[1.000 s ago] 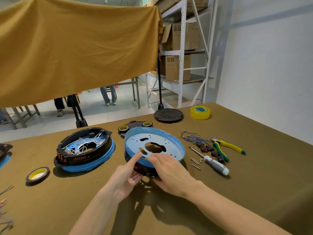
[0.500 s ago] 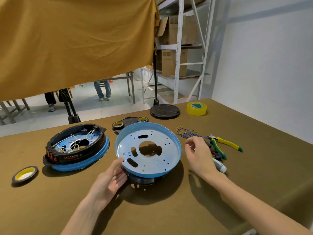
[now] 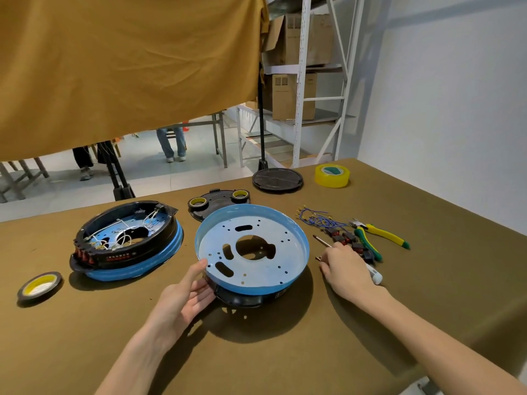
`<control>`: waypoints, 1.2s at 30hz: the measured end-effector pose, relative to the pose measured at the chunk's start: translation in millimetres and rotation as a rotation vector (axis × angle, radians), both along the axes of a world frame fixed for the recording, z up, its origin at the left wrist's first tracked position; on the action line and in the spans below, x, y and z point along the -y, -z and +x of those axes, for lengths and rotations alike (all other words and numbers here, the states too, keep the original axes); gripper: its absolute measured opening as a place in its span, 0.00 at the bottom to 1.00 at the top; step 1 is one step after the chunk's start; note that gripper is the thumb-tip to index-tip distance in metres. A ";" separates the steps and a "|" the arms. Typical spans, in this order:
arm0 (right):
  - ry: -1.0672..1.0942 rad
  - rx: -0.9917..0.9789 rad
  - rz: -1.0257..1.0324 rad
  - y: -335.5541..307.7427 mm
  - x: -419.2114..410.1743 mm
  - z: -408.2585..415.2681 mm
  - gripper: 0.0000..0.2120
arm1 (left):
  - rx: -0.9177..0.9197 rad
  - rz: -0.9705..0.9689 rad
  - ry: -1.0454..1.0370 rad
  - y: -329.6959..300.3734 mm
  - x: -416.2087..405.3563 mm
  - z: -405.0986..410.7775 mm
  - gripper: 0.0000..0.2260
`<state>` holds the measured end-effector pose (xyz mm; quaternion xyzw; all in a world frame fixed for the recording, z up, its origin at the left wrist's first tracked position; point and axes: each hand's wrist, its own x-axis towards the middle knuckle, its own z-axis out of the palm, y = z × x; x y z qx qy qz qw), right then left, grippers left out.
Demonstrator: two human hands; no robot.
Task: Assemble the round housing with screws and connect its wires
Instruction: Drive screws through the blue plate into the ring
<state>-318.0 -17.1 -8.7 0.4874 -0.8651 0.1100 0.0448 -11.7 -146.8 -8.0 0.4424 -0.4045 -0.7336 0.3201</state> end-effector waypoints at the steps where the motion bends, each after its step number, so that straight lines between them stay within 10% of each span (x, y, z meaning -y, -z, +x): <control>1: 0.011 0.044 -0.060 -1.0 -0.8 -0.2 0.09 | 0.005 -0.001 0.001 0.1 0.4 0.2 0.43; 8: -0.090 0.490 -0.734 -36.3 2.7 13.5 0.04 | 0.000 0.007 0.026 3.2 2.4 -0.4 0.33; 21: -0.521 0.760 -0.371 -43.3 56.1 109.1 0.07 | 0.035 -0.040 0.186 4.6 -9.9 -7.4 0.38; 36: -0.545 0.866 -0.485 -30.1 72.3 115.9 0.12 | 0.045 -0.014 0.196 10.5 -5.0 -8.2 0.35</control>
